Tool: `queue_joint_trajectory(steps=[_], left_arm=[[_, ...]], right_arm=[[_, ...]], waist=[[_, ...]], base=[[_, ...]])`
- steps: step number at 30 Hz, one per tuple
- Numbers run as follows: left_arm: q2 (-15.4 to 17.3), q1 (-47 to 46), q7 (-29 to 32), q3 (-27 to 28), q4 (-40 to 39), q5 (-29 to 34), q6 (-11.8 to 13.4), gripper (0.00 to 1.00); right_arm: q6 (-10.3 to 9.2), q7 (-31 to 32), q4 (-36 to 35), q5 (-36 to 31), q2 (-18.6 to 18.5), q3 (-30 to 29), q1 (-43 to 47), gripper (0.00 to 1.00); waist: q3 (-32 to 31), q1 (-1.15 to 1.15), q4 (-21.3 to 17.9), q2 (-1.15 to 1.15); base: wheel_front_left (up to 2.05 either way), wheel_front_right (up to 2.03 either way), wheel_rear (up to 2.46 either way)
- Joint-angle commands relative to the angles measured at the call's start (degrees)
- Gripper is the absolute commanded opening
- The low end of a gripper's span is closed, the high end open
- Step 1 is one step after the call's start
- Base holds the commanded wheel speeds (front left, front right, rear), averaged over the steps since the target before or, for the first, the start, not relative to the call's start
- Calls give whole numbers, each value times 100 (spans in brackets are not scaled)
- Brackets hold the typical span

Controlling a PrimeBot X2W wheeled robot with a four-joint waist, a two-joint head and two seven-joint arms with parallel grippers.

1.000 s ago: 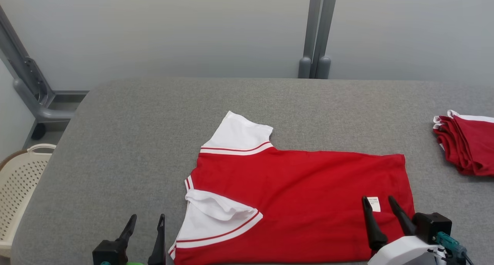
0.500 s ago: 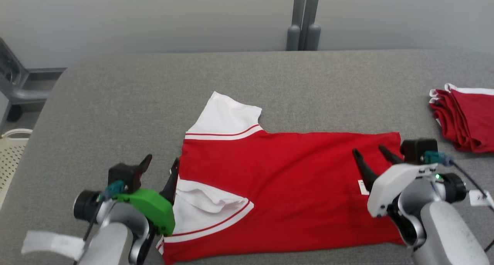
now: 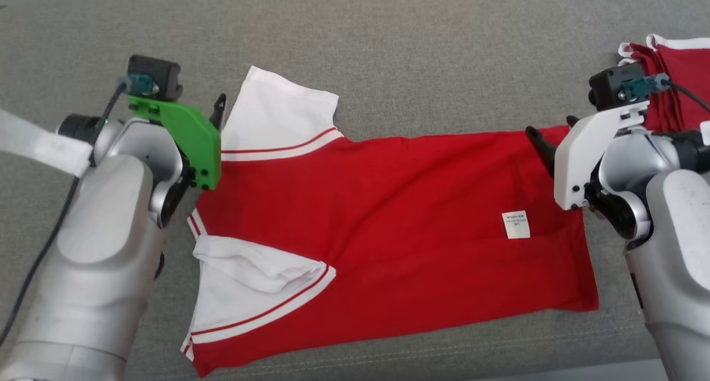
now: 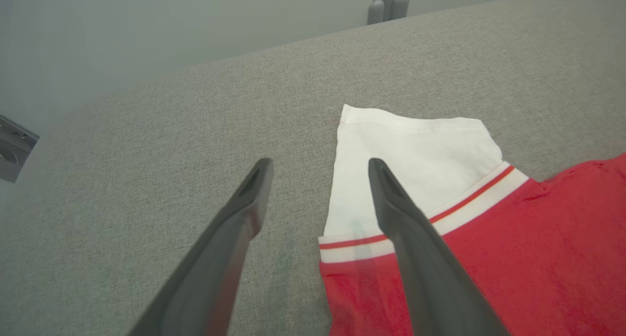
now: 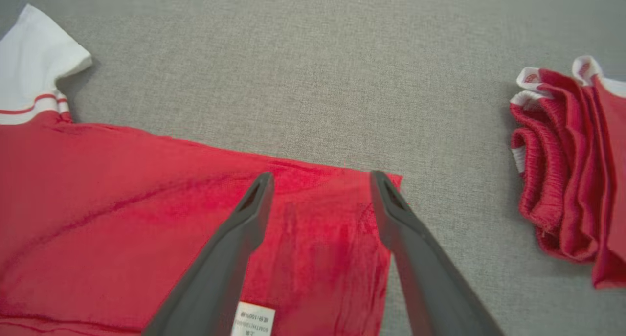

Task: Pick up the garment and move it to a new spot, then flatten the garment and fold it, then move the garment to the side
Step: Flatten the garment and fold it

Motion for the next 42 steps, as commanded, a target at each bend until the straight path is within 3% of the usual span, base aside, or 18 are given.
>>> queue_joint_trajectory(steps=[1, 11, 21, 23, 24, 26, 27, 42], left_arm=[[78, -226, 70, -10, 76, 41, -16, 100], [222, -1286, 586, -196, 746, 169, -58, 100], [234, -1651, 709, -214, 1177, 179, 104, 99], [247, -1695, 681, -212, 1242, 168, 129, 90], [273, -1722, 703, -222, 1315, 153, 123, 55], [257, -1725, 704, -259, 1371, 163, 106, 27], [227, -1723, 674, -281, 1374, 161, 90, 2], [-282, -1630, 410, -518, 1709, 64, 98, 0]], right_arm=[[-4, 102, -42, 18, -43, 5, -139, 100], [-4, 359, 10, -47, -199, 141, -725, 100], [-4, 225, 257, 6, -219, 361, -966, 100], [-4, 195, 295, 11, -229, 387, -976, 100], [-4, 174, 319, 17, -247, 397, -996, 100], [-4, 157, 344, 14, -261, 407, -1002, 100], [-4, 156, 352, 15, -272, 405, -1003, 100], [-4, -179, 149, -245, -145, 15, -775, 100]], waist=[[616, -1, -467, 0], [1164, -1, -722, 0], [1254, -1, -809, 0], [1259, -1, -815, 0], [1266, -1, -809, 0], [1261, -1, -800, 0], [1260, -1, -792, 0], [1252, -1, -608, 0]], base=[[0, 0, 0], [0, 0, 0], [0, 0, 0], [0, 0, 0], [0, 0, 0], [0, 0, 0], [0, 0, 0], [0, 0, 0]])
